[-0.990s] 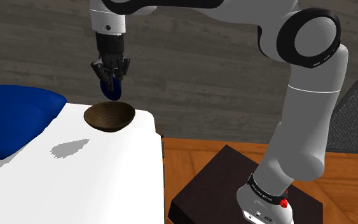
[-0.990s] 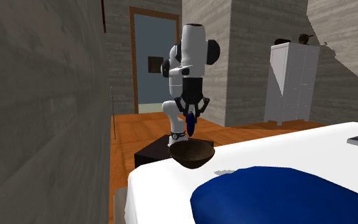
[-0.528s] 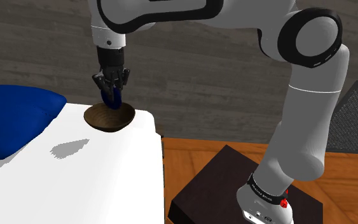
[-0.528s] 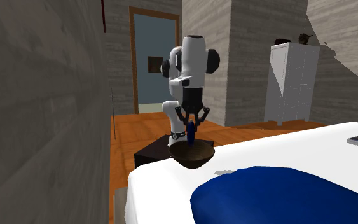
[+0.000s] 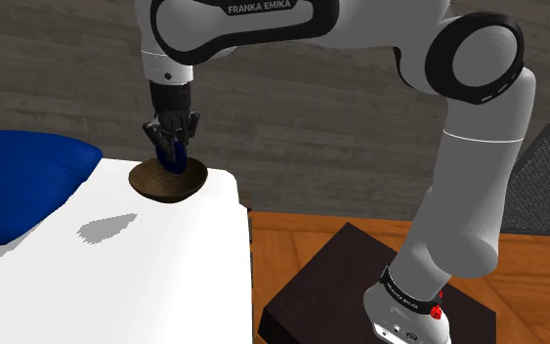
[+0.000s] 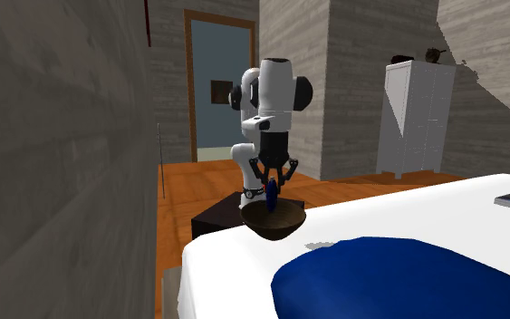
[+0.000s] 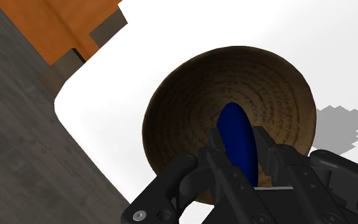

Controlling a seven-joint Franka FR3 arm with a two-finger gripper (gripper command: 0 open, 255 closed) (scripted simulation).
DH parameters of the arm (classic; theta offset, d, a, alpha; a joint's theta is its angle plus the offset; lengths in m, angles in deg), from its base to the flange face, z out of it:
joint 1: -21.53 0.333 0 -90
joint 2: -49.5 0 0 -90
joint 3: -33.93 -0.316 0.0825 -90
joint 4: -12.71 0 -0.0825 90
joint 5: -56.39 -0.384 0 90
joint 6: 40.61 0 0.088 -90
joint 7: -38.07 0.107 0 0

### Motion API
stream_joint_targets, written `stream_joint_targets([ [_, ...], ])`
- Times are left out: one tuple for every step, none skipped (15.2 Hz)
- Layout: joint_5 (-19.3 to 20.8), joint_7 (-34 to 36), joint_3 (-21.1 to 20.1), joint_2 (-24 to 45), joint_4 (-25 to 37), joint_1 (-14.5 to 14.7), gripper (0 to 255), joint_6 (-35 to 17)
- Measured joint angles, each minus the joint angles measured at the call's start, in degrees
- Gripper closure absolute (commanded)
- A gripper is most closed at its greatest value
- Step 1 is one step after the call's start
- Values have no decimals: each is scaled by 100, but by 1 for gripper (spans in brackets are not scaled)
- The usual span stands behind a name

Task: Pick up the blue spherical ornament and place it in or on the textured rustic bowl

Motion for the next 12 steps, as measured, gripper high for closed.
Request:
stream_joint_targets([
  [0, 0, 0, 0, 0, 0, 255, 0],
  [0, 0, 0, 0, 0, 0, 0, -1],
  [0, 0, 0, 0, -1, 0, 0, -1],
  [0, 0, 0, -1, 0, 0, 0, -1],
  [0, 0, 0, -1, 0, 0, 0, -1],
  [0, 0, 0, -1, 0, 0, 0, -1],
  [0, 0, 0, -1, 0, 0, 0, -1],
  [0, 0, 0, -1, 0, 0, 0, -1],
  [0, 3, -4, 8, 112, 8, 0, 101],
  [-4, -8, -4, -3, 235, 8, 0, 232],
  [-10, -20, -6, -15, 401, 9, 0, 405],
  [-8, -30, -6, -2, 552, 12, 0, 542],
])
